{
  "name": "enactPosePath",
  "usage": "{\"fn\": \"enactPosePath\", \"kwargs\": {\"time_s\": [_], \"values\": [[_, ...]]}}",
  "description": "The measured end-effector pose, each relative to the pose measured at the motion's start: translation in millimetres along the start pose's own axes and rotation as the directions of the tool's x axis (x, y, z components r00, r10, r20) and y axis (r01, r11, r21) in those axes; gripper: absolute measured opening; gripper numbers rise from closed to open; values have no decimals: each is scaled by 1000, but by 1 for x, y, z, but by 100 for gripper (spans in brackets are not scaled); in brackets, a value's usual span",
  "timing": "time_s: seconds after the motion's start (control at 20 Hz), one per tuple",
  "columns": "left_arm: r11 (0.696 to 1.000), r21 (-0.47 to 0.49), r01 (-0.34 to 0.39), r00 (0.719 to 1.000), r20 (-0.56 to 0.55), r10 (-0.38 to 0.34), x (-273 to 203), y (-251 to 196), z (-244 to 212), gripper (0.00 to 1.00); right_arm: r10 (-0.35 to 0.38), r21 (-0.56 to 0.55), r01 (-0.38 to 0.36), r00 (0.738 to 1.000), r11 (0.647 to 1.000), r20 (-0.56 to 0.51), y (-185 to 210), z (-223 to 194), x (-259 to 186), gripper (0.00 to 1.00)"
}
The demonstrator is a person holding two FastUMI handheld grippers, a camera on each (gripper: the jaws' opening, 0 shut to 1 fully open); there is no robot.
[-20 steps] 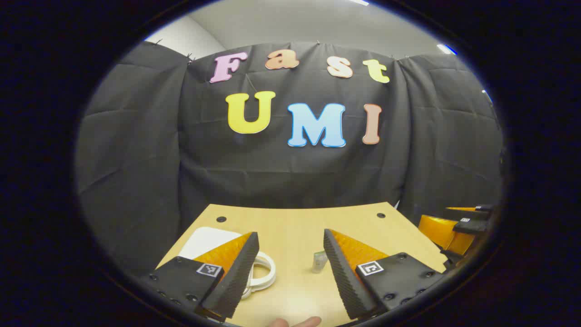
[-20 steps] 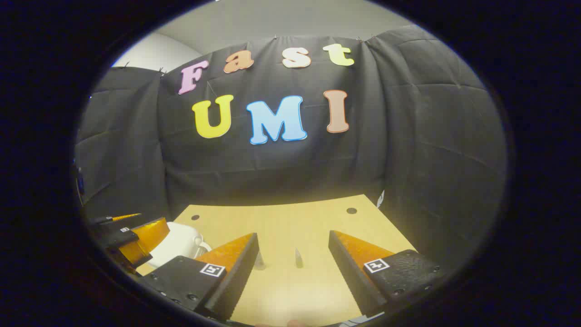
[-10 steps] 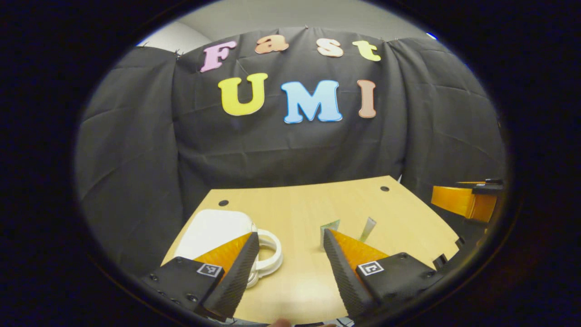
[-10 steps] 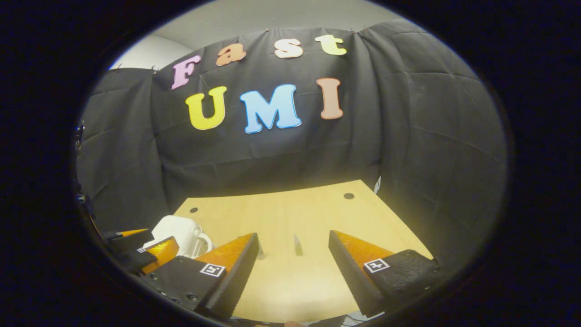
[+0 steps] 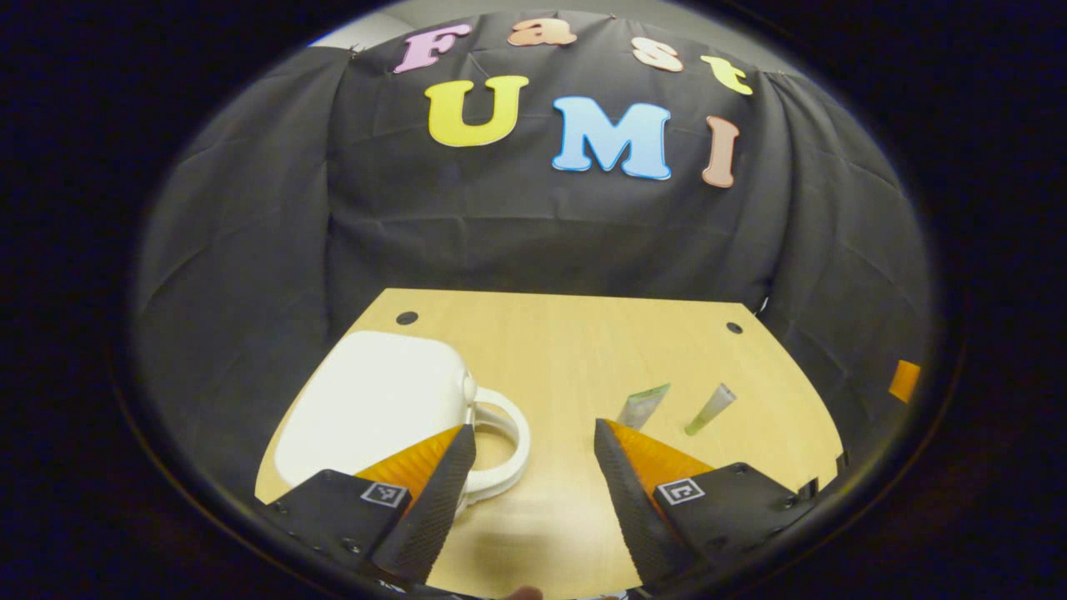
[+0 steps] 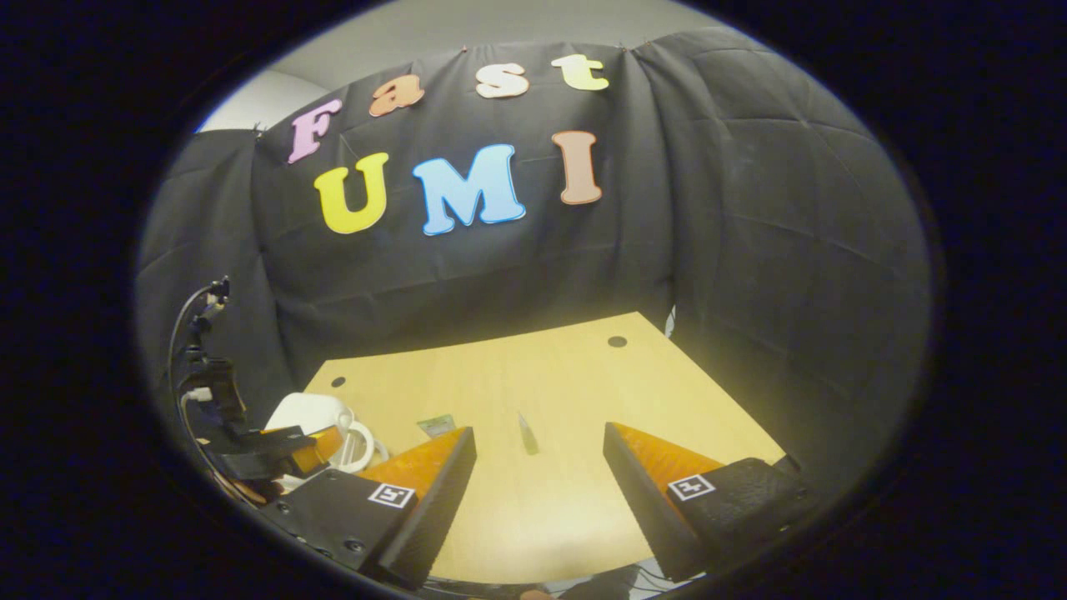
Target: First open the suitcase, pack the skin care products into it, and then close the suitcase.
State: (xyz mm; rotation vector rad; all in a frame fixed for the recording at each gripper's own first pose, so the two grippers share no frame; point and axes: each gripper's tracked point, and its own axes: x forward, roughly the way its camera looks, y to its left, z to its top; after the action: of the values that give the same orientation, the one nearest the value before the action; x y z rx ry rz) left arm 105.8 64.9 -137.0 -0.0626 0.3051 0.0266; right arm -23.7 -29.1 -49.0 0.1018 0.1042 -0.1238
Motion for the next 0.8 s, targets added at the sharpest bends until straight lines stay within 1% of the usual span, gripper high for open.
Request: {"fn": "enactPosePath", "kwargs": {"time_s": [0.2, 0.35, 0.5, 0.65, 0.7, 0.75, 0.8], "values": [[1000, 16, 17, 997, -79, -16, 56, 12, -8, 93, -61, 46, 61, 998, 997, -7, -17, -4, 1, 93], [998, 47, 31, 985, -170, -23, 85, 13, -28, 94, -105, 81, 105, 994, 991, -11, -31, -6, 0, 93], [999, 21, 48, 968, -248, -42, 109, 8, -49, 94, -147, 118, 149, 989, 982, -22, -42, -12, -1, 93], [999, -3, 33, 950, -311, -33, 130, 8, -73, 94, -177, 143, 180, 984, 973, -33, -52, -17, -2, 93], [1000, -13, 12, 941, -337, -15, 133, 9, -82, 94, -182, 150, 187, 982, 971, -42, -55, -21, -2, 93], [1000, -5, 23, 939, -344, -23, 134, 5, -82, 94, -182, 161, 188, 982, 969, -50, -56, -22, -4, 93], [999, -4, 40, 938, -346, -39, 139, -2, -84, 92, -177, 175, 184, 983, 967, -57, -56, -25, -4, 93]]}}
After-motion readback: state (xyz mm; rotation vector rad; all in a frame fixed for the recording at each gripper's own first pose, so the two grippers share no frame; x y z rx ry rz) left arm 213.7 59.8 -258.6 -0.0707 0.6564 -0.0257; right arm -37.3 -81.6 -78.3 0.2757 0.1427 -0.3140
